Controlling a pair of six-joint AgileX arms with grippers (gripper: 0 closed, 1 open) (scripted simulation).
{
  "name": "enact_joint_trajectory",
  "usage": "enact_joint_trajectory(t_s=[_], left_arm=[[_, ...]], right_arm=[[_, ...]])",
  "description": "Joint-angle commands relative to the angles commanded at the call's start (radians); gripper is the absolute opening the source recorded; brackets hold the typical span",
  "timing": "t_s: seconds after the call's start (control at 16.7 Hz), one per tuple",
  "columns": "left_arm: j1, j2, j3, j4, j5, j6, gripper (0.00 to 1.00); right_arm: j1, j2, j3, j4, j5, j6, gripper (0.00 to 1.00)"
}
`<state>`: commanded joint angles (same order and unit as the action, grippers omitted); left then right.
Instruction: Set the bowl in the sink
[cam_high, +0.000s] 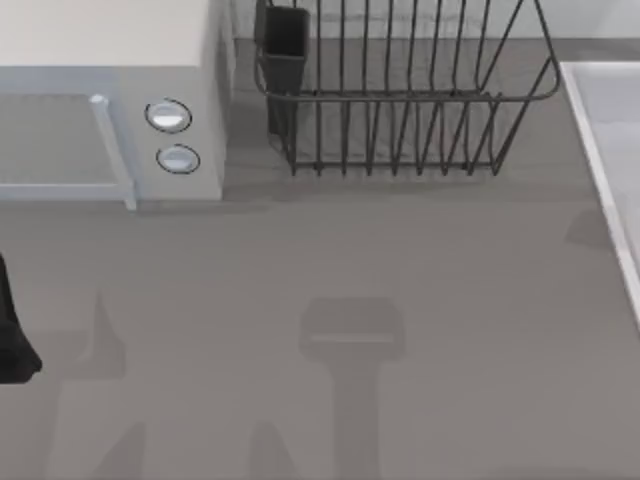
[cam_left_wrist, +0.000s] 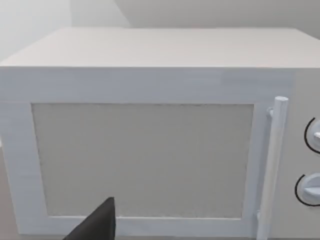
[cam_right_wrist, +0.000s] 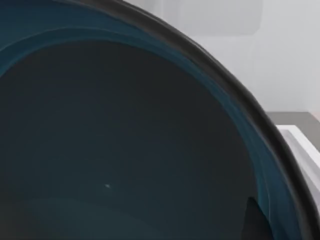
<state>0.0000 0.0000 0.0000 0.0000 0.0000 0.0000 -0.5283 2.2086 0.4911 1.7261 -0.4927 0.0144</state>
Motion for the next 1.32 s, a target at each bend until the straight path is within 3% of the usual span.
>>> enact_joint_trajectory(t_s=[0.3,1.08,1.32], left_arm=[[0.000,0.000,0.000,0.000,0.000,0.000,1.00],[0.000,0.000,0.000,0.000,0.000,0.000,1.00],[0.000,0.000,0.000,0.000,0.000,0.000,1.00]], right_arm=[[0.000,0.008,-0.002,0.008,0.000,0.000,0.00],[0.000,0.008,-0.002,0.008,0.000,0.000,0.98],[0.000,0.008,-0.002,0.008,0.000,0.000,1.00]])
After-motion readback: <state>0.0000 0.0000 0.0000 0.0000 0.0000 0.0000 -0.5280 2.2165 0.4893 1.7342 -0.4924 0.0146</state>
